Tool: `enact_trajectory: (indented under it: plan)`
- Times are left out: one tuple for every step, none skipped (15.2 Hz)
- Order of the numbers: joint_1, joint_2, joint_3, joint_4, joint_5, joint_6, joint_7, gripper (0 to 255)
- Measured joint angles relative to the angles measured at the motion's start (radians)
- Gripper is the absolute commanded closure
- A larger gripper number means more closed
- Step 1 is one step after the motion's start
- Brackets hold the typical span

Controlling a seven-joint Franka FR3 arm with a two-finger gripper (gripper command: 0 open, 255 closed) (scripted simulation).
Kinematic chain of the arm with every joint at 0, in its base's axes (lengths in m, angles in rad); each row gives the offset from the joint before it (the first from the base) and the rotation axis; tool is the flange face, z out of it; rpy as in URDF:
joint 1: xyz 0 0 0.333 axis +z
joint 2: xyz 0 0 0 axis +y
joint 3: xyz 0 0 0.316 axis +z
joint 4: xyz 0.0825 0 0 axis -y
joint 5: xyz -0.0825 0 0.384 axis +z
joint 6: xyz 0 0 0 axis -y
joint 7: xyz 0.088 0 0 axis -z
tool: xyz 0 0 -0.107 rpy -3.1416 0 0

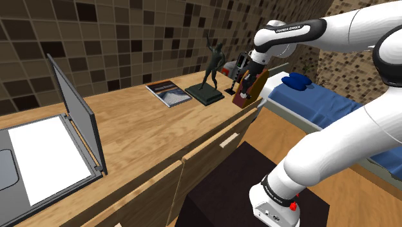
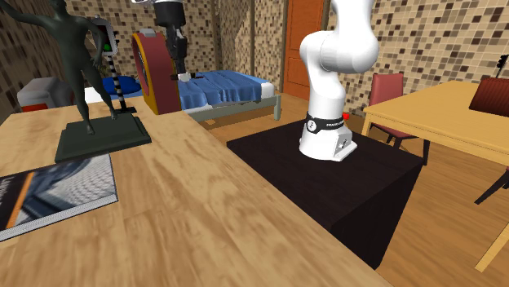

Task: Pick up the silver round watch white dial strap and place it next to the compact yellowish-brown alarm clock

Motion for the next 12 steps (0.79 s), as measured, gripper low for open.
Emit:
enact_trajectory:
  plan:
    - [0.000, 0.006, -0.003, -0.010, 0.001, 0.015, -0.004, 255]
    - [0.000, 0.010, -0.004, -0.019, 0.003, 0.029, -0.006, 255]
    - [0.000, 0.013, -0.005, -0.030, 0.003, 0.042, -0.007, 255]
    - [0.000, 0.019, -0.007, -0.038, 0.005, 0.055, -0.010, 255]
    - [0.001, 0.023, -0.007, -0.047, 0.007, 0.069, -0.010, 255]
    - [0.001, 0.030, -0.009, -0.055, 0.009, 0.083, -0.014, 255]
    - [0.001, 0.038, -0.012, -0.062, 0.012, 0.096, -0.019, 255]
    - [0.002, 0.046, -0.013, -0.070, 0.016, 0.112, -0.021, 255]
    - [0.003, 0.052, -0.015, -0.078, 0.018, 0.127, -0.024, 255]
    - [0.004, 0.059, -0.015, -0.085, 0.021, 0.139, -0.026, 255]
    - [0.004, 0.063, -0.016, -0.094, 0.023, 0.152, -0.028, 255]
    - [0.004, 0.071, -0.019, -0.101, 0.026, 0.166, -0.032, 255]
